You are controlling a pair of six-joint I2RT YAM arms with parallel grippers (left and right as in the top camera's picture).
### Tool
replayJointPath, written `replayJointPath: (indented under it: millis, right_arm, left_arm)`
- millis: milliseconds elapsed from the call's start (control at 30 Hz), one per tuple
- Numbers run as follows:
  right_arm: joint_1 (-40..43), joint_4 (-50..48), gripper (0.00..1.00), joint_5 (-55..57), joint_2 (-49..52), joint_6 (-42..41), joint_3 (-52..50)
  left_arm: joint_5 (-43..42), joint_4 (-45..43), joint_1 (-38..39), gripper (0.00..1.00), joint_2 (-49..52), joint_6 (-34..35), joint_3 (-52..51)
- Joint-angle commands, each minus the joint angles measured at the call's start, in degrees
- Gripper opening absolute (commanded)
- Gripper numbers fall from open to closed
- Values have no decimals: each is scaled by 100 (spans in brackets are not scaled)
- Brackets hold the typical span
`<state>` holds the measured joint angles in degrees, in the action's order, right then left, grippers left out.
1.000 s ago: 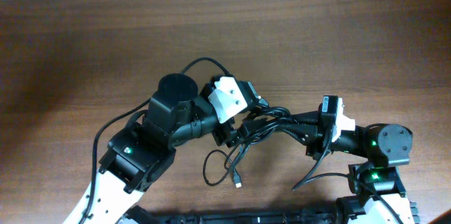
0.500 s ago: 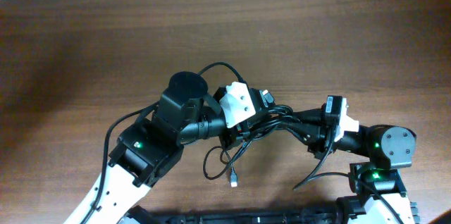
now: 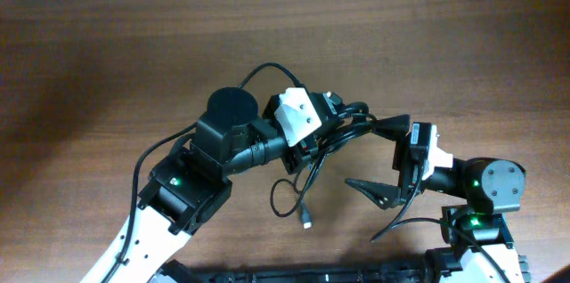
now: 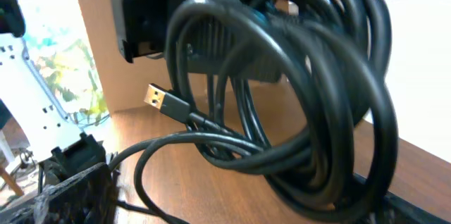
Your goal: Untangle cables
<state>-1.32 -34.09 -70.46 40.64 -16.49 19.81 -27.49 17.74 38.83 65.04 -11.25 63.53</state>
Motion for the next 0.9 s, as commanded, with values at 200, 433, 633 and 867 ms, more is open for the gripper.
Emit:
replayJointPath:
  millis: [200,433,633,867]
  right_arm:
    - [-42,389,93,1384,179,-555,63]
    - [146,573,93,1860,179,-1117,63]
    - [332,168,92,1038,177,-1082,63]
    - [332,170,88,1051,179,-1084,63]
  left_arm:
    - [295,122,-37,0,-431,157,61]
    - [289,271,-37,0,-562,251,59]
    - [210,332,-35,0,-553,433,59]
    - [-791,334,-35,0,-415,459,59]
